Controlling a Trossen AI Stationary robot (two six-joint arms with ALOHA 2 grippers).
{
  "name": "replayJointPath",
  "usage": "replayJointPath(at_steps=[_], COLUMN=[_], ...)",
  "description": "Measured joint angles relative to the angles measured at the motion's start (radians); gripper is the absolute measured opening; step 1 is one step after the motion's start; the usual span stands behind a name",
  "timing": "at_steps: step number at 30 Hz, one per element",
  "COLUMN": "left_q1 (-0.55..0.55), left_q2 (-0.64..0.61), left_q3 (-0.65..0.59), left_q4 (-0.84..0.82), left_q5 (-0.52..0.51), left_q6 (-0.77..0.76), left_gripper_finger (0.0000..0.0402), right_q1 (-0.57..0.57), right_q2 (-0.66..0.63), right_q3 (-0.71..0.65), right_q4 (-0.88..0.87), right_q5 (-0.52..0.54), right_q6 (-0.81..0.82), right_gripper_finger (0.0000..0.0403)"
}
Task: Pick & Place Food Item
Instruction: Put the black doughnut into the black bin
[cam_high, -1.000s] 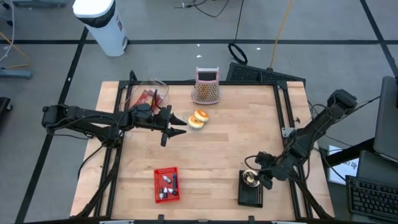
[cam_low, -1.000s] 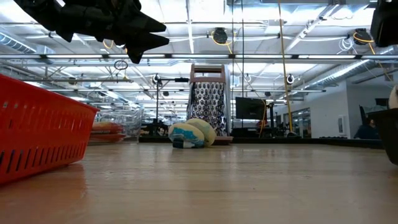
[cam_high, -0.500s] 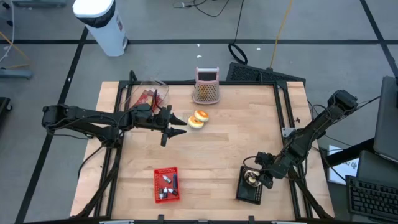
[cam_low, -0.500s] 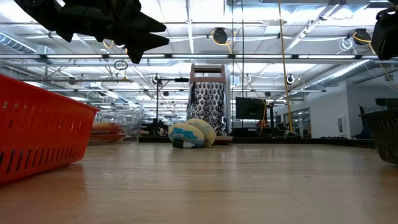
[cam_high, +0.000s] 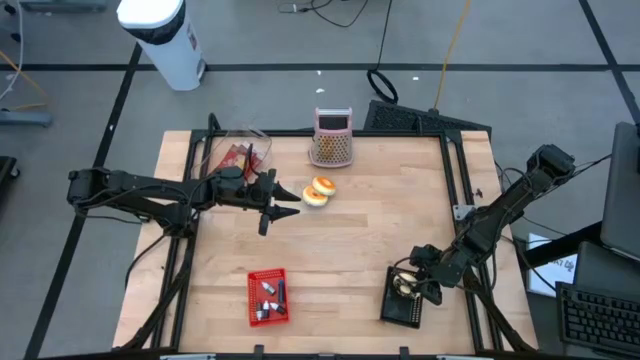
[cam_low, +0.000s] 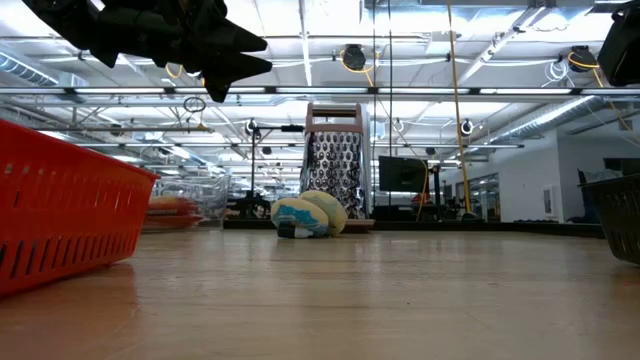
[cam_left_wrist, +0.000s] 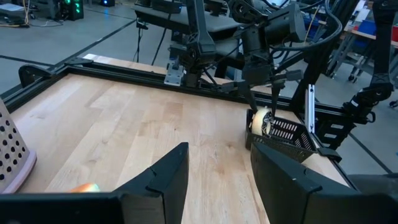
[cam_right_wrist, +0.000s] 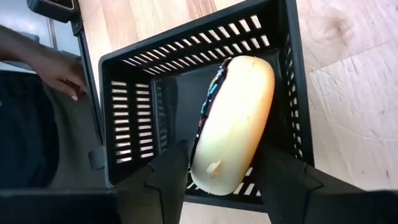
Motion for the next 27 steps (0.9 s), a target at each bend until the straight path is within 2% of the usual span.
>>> replayJointPath(at_steps=[10, 19, 27], left_q1=[0.000, 0.000, 0.000], left_q2=[0.000, 0.000, 0.000], left_q3=[0.000, 0.000, 0.000], left_q4=[0.000, 0.000, 0.000], left_q5=[0.000, 0.000, 0.000], left_q6=[0.000, 0.000, 0.000], left_gripper_finger=[0.0175, 0.0175, 0.0175], right_q1=[-0.034, -0.088, -0.147], right_q2=[-0.004, -0.061, -0.074], right_q3=[0.000, 0.000, 0.000], right_q4=[-0.008, -0.009, -0.046], right_q5=[-0.006, -0.077, 0.069], right_q6=[-0.015, -0.055, -0.229], right_gripper_finger=[0.0161, 0.0160, 0.0160])
